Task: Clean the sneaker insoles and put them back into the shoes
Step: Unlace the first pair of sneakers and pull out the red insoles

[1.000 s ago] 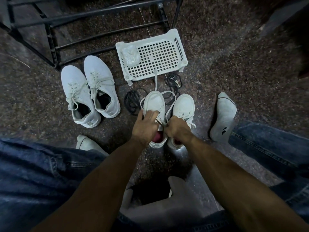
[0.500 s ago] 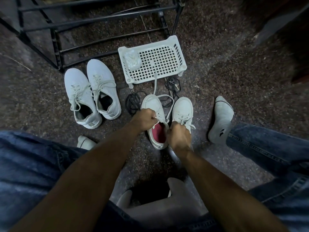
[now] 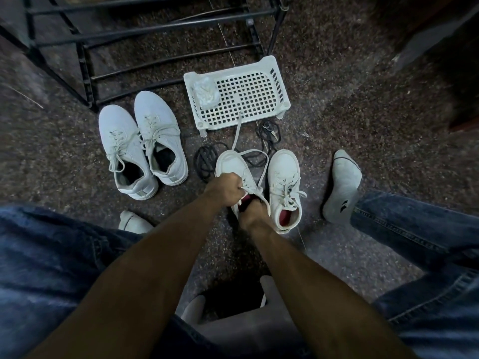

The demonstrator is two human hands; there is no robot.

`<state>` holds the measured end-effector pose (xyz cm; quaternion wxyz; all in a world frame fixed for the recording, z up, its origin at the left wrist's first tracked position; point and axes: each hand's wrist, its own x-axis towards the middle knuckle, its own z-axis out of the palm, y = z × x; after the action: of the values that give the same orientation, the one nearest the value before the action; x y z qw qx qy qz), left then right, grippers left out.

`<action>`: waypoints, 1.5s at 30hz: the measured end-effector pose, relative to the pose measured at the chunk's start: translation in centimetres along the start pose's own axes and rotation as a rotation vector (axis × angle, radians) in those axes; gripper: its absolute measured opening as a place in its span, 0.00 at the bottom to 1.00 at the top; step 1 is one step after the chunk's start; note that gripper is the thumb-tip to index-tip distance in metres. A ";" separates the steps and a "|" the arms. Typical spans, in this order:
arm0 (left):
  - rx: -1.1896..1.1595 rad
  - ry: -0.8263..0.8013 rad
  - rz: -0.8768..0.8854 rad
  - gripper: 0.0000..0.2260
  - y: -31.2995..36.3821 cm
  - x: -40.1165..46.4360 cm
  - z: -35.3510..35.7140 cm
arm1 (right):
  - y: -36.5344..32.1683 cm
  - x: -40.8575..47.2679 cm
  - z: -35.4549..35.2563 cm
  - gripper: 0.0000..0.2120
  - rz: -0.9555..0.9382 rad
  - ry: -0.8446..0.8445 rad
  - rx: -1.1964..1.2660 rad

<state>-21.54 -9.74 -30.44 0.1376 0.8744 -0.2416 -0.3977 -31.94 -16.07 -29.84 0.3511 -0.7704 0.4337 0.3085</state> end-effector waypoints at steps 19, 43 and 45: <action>-0.139 0.037 -0.001 0.08 -0.4 -0.3 0.7 | 0.0 3.3 1.4 0.36 0.055 -0.100 -0.104; -0.171 0.054 -0.055 0.08 0.5 -0.6 0.7 | 0.6 1.5 -0.2 0.17 -0.138 0.054 -0.399; -0.163 0.055 -0.060 0.08 0.5 -0.6 0.7 | 0.9 0.8 0.1 0.17 -0.191 0.101 -0.430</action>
<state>-22.61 -9.89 -30.29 0.2030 0.8778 -0.1783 -0.3956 -32.39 -16.70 -30.79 0.1844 -0.8795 0.3001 0.3201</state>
